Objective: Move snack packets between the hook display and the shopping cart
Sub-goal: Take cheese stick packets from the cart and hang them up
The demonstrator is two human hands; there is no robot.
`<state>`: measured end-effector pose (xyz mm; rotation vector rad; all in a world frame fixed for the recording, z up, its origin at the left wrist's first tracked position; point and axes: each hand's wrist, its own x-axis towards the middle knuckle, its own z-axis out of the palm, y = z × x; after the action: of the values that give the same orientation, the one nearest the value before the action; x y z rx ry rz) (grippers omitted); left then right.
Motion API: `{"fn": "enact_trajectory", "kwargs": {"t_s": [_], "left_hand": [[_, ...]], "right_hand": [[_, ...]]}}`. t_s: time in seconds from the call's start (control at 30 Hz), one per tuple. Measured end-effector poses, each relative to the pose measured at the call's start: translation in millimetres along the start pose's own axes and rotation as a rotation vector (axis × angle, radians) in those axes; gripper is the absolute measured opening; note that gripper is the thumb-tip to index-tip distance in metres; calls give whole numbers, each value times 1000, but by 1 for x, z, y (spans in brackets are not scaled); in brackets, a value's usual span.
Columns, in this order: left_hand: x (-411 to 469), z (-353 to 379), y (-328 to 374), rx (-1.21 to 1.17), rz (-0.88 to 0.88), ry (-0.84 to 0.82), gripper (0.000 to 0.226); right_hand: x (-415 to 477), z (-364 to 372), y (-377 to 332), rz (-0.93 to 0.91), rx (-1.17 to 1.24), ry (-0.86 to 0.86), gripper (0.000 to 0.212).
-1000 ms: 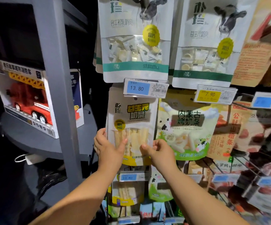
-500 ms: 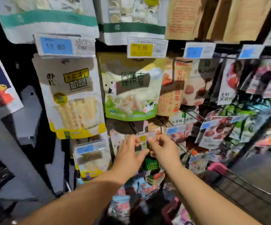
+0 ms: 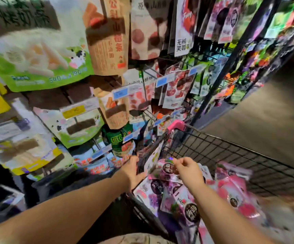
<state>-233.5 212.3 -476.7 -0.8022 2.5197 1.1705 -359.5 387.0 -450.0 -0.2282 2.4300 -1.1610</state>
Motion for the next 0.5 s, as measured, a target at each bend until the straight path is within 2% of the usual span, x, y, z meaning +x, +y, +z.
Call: {"fn": "enact_trajectory", "kwargs": {"t_s": [0.13, 0.23, 0.33, 0.37, 0.5], "left_hand": [[0, 13, -6, 71, 29, 147, 59], [1, 9, -2, 111, 48, 159, 47], [-3, 7, 2, 168, 61, 211, 28], [-4, 7, 2, 168, 58, 223, 23], [-3, 11, -3, 143, 10, 208, 31]], "right_hand": [[12, -1, 21, 44, -62, -39, 29], [22, 10, 21, 25, -143, -131, 29], [35, 30, 15, -30, -185, -230, 14], [41, 38, 13, -49, -184, -252, 18], [55, 58, 0, -47, -176, -271, 17]]}}
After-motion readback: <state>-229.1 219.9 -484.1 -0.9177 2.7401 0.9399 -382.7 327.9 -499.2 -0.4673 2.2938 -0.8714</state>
